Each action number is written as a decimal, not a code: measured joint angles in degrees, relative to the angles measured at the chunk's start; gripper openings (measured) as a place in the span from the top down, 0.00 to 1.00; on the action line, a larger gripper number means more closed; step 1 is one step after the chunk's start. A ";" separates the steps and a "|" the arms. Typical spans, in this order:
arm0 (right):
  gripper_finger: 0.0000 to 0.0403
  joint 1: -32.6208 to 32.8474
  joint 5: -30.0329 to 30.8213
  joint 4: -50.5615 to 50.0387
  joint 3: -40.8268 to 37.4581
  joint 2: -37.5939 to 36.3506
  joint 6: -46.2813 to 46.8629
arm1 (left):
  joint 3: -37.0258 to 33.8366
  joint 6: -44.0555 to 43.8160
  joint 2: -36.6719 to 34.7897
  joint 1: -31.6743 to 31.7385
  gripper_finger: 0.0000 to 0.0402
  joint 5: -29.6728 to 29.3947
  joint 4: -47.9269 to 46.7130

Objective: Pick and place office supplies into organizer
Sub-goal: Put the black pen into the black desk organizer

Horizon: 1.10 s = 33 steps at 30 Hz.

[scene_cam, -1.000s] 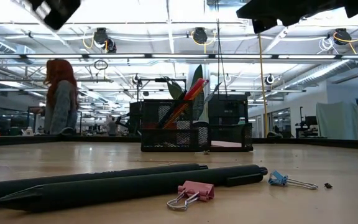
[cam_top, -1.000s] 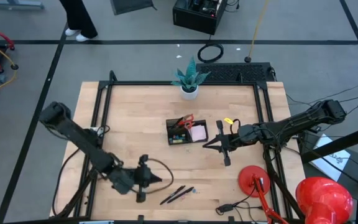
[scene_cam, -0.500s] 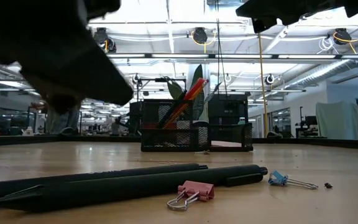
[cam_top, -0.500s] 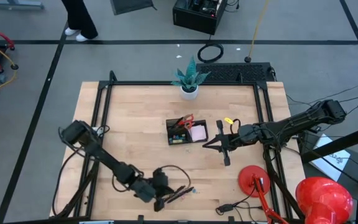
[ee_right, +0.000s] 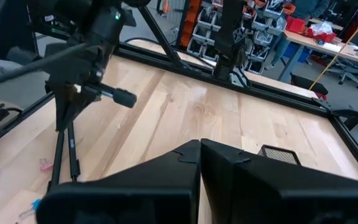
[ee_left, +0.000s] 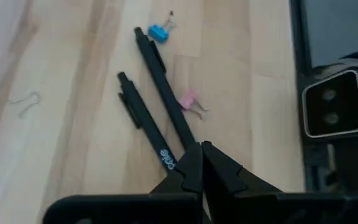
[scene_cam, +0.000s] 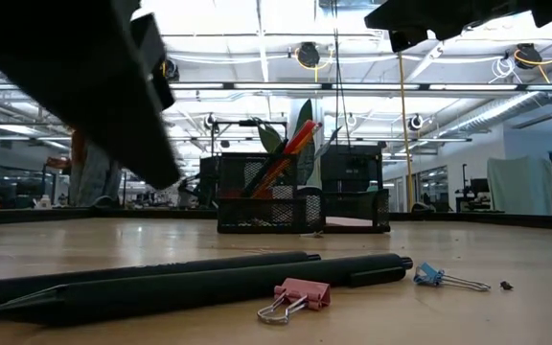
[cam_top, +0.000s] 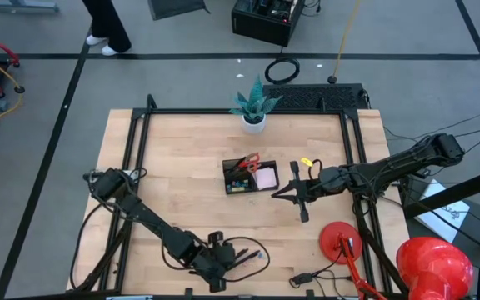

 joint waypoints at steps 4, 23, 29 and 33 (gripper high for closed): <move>0.99 0.00 0.00 -0.05 0.00 0.00 0.25 | -0.46 -0.90 0.07 -0.22 0.99 3.06 -0.02; 0.99 0.00 0.02 0.75 0.00 0.00 0.42 | -0.45 -3.79 2.30 -1.32 1.00 10.72 -4.22; 0.99 0.00 0.02 0.85 -0.02 0.02 0.42 | -0.13 -5.55 3.23 -0.74 0.99 11.00 -7.14; 0.99 -0.02 0.02 0.83 -0.02 0.02 0.42 | -0.18 -2.87 2.97 -0.35 0.99 10.91 -7.85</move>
